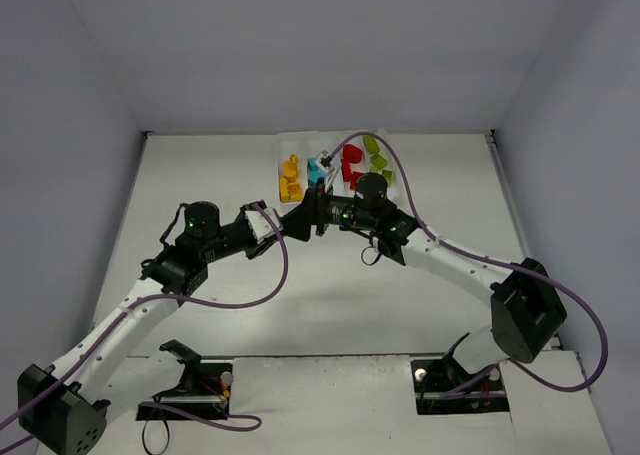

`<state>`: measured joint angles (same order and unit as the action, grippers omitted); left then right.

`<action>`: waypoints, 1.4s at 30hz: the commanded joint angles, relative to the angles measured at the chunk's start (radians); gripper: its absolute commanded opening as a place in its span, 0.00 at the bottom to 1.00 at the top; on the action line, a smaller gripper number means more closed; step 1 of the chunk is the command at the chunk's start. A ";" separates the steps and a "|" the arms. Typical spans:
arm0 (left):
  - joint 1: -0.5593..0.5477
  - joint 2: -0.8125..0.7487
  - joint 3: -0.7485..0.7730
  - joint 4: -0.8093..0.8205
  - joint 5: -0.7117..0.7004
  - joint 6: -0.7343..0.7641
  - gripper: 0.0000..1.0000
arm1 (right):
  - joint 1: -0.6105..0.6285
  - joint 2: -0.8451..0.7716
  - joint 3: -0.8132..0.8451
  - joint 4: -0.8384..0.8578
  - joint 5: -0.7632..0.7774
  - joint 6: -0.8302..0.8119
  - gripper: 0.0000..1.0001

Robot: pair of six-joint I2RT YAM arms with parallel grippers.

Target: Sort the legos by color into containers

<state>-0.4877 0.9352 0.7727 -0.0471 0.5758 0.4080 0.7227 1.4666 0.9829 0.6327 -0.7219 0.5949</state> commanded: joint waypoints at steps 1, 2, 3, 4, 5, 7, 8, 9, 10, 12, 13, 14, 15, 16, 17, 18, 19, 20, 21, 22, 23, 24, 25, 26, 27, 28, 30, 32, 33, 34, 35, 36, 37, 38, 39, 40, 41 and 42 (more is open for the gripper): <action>0.005 0.001 0.028 0.076 0.016 -0.008 0.06 | 0.017 0.008 0.023 0.082 0.012 -0.007 0.65; 0.005 -0.001 0.028 0.076 0.016 -0.009 0.06 | 0.020 0.015 0.022 0.079 0.015 -0.010 0.64; 0.005 -0.003 0.028 0.076 0.016 -0.009 0.06 | 0.020 0.018 0.022 0.076 0.018 -0.010 0.64; 0.005 -0.001 0.028 0.078 0.018 -0.009 0.06 | 0.020 0.021 0.022 0.073 0.021 -0.015 0.63; 0.005 -0.003 0.027 0.078 0.018 -0.009 0.06 | 0.023 0.027 0.022 0.068 0.022 -0.015 0.62; 0.005 -0.003 0.027 0.078 0.019 -0.009 0.06 | 0.023 0.034 0.025 0.065 0.026 -0.018 0.55; 0.005 -0.003 0.027 0.078 0.021 -0.009 0.06 | 0.024 0.037 0.025 0.065 0.027 -0.018 0.49; 0.005 -0.001 0.027 0.079 0.021 -0.009 0.06 | 0.024 0.037 0.026 0.059 0.029 -0.021 0.43; 0.005 -0.001 0.027 0.079 0.019 -0.009 0.06 | 0.026 0.038 0.028 0.056 0.032 -0.023 0.33; 0.004 -0.001 0.027 0.078 0.019 -0.008 0.06 | 0.026 0.038 0.030 0.044 0.038 -0.035 0.22; 0.003 -0.001 0.027 0.078 0.019 -0.008 0.06 | 0.026 0.035 0.034 0.033 0.042 -0.043 0.14; 0.004 0.001 0.027 0.076 0.018 -0.008 0.09 | 0.026 0.034 0.037 0.001 0.064 -0.053 0.10; 0.005 0.002 0.028 0.078 0.016 -0.014 0.13 | 0.024 0.031 0.042 -0.017 0.079 -0.081 0.06; 0.005 0.005 0.030 0.078 0.012 -0.018 0.20 | 0.021 0.023 0.048 -0.037 0.099 -0.096 0.00; 0.003 0.007 0.031 0.079 0.009 -0.027 0.32 | 0.018 0.017 0.053 -0.085 0.120 -0.115 0.00; 0.004 0.008 0.033 0.078 -0.005 -0.043 0.38 | 0.012 0.015 0.054 -0.100 0.165 -0.142 0.00; 0.005 0.013 0.037 0.079 -0.011 -0.047 0.47 | -0.012 0.009 0.053 -0.123 0.177 -0.159 0.00; 0.005 0.016 0.037 0.079 -0.019 -0.055 0.47 | -0.028 0.006 0.054 -0.137 0.188 -0.159 0.00; 0.005 0.019 0.040 0.081 -0.030 -0.075 0.57 | -0.045 0.006 0.054 -0.152 0.223 -0.182 0.00; 0.005 0.028 0.046 0.081 -0.054 -0.087 0.62 | -0.087 0.006 0.056 -0.169 0.246 -0.193 0.00; 0.003 0.033 0.051 0.079 -0.066 -0.098 0.74 | -0.112 0.008 0.051 -0.194 0.268 -0.216 0.00; 0.004 0.043 0.062 0.078 -0.097 -0.127 0.74 | -0.141 0.017 0.048 -0.200 0.303 -0.222 0.00; 0.005 0.048 0.068 0.078 -0.115 -0.144 0.75 | -0.198 0.024 0.045 -0.206 0.324 -0.230 0.00; 0.005 0.053 0.074 0.076 -0.137 -0.164 0.76 | -0.224 0.034 0.042 -0.209 0.347 -0.250 0.00; 0.005 0.059 0.080 0.075 -0.161 -0.205 0.76 | -0.250 0.043 0.043 -0.211 0.369 -0.260 0.00; 0.005 0.071 0.097 0.066 -0.218 -0.227 0.76 | -0.270 0.070 0.049 -0.211 0.407 -0.273 0.00; 0.005 0.085 0.117 0.050 -0.273 -0.280 0.76 | -0.324 0.109 0.075 -0.211 0.440 -0.305 0.00; 0.008 0.106 0.143 0.009 -0.370 -0.343 0.77 | -0.364 0.182 0.105 -0.209 0.464 -0.322 0.00; 0.008 0.123 0.154 -0.016 -0.393 -0.360 0.77 | -0.374 0.236 0.141 -0.206 0.470 -0.329 0.00; 0.011 0.132 0.164 -0.029 -0.412 -0.370 0.77 | -0.384 0.263 0.164 -0.200 0.476 -0.339 0.00; 0.009 0.139 0.174 -0.040 -0.430 -0.376 0.77 | -0.391 0.294 0.189 -0.200 0.492 -0.357 0.00; 0.009 0.149 0.186 -0.054 -0.438 -0.385 0.77 | -0.405 0.355 0.244 -0.199 0.495 -0.365 0.00; 0.012 0.152 0.191 -0.059 -0.441 -0.388 0.77 | -0.410 0.383 0.273 -0.199 0.498 -0.372 0.00; 0.011 0.155 0.192 -0.063 -0.450 -0.397 0.77 | -0.417 0.412 0.302 -0.200 0.503 -0.383 0.00; 0.012 0.159 0.197 -0.071 -0.462 -0.396 0.77 | -0.427 0.464 0.331 -0.199 0.507 -0.389 0.00; 0.012 0.160 0.200 -0.074 -0.467 -0.396 0.77 | -0.430 0.487 0.385 -0.200 0.513 -0.394 0.00; 0.015 0.163 0.201 -0.082 -0.473 -0.396 0.77 | -0.431 0.509 0.411 -0.199 0.533 -0.400 0.00; 0.015 0.166 0.209 -0.092 -0.491 -0.396 0.77 | -0.433 0.549 0.433 -0.197 0.545 -0.405 0.00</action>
<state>-0.4812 1.1007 0.9180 -0.1356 0.1490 0.0475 0.2996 1.9972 1.3121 0.3763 -0.2356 0.2359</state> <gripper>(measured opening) 0.771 0.341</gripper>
